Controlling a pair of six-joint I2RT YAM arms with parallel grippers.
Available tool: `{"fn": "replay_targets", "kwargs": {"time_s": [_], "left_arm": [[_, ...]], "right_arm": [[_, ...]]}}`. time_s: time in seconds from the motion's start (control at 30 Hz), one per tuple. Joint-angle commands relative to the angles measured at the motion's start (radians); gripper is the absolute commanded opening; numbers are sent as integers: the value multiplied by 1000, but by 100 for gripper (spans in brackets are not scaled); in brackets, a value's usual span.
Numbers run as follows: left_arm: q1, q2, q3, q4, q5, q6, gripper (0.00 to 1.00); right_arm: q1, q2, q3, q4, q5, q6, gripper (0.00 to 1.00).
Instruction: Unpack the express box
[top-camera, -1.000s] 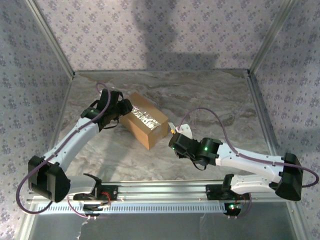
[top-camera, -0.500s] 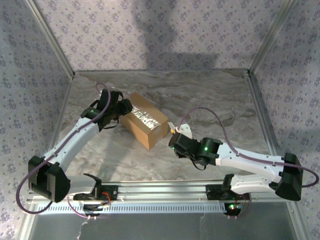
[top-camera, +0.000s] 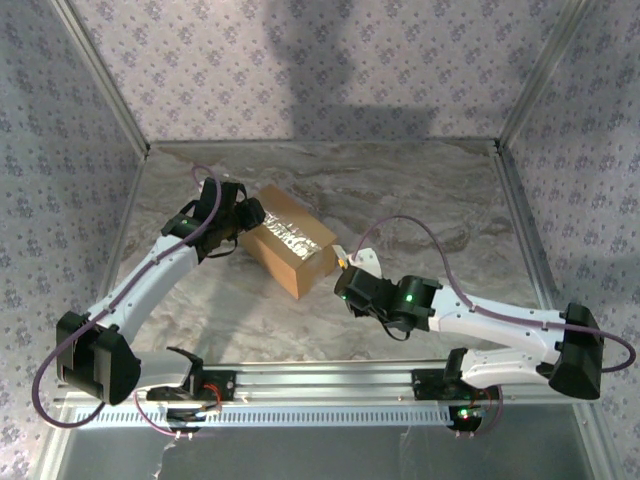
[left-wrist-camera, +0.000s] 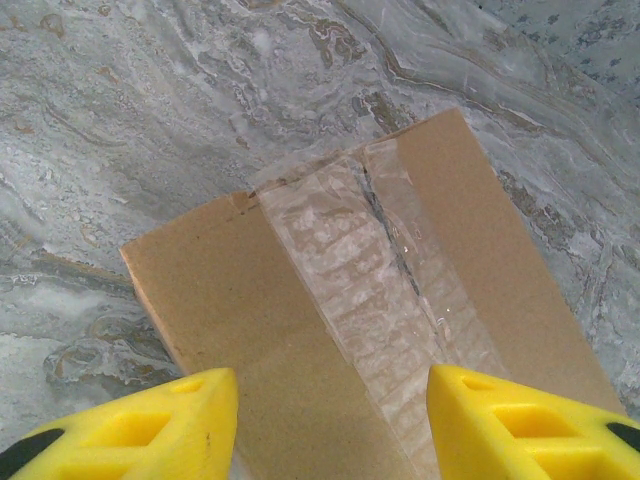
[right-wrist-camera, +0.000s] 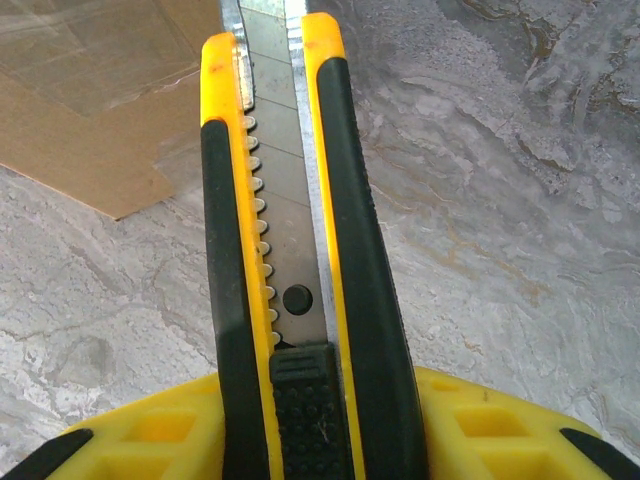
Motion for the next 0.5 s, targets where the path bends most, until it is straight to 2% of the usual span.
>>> {"fn": "replay_targets", "kwargs": {"time_s": [0.0, 0.47], "left_arm": [[-10, 6, 30, 20, 7, 3, 53], [-10, 4, 30, 19, 4, 2, 53]], "right_arm": [[10, 5, 38, 8, 24, -3, 0], [14, 17, 42, 2, 27, -2, 0]]}}
